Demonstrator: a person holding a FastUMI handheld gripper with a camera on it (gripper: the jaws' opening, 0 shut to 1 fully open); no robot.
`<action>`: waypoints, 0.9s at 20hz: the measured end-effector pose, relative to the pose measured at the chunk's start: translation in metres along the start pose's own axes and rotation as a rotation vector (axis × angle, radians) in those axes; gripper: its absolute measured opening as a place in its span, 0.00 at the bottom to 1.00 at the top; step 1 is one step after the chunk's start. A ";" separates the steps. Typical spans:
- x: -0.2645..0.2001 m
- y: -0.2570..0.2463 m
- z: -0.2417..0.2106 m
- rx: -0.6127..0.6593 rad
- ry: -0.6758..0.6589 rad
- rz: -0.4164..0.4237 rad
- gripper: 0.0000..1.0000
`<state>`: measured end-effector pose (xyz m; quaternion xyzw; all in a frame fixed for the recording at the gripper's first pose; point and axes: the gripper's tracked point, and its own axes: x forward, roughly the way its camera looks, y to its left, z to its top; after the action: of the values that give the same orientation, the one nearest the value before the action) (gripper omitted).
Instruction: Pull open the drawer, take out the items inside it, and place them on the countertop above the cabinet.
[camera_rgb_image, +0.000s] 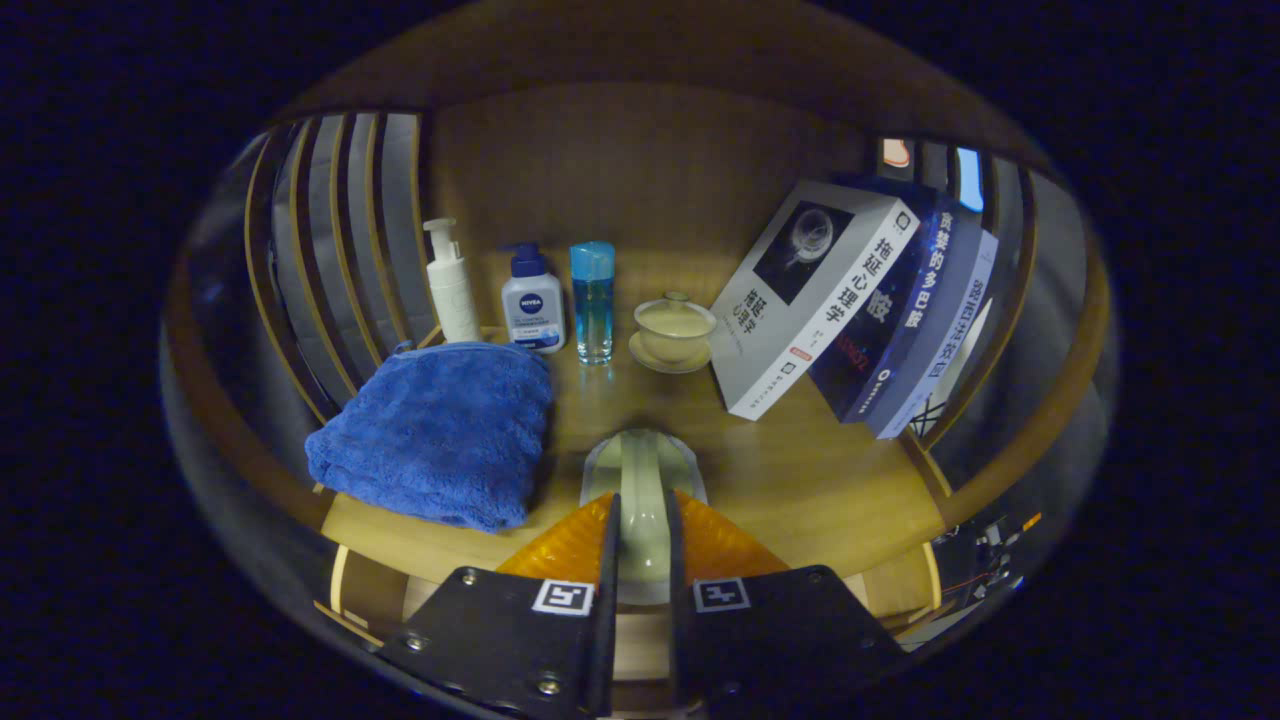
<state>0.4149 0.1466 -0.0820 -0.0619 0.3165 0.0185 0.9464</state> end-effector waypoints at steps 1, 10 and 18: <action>0.002 -0.002 -0.001 -0.002 -0.003 -0.003 0.22; 0.001 0.002 -0.004 0.017 -0.037 0.017 0.41; -0.077 -0.001 0.009 0.015 -0.259 0.024 0.77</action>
<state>0.3591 0.1470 -0.0281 -0.0480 0.1923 0.0352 0.9795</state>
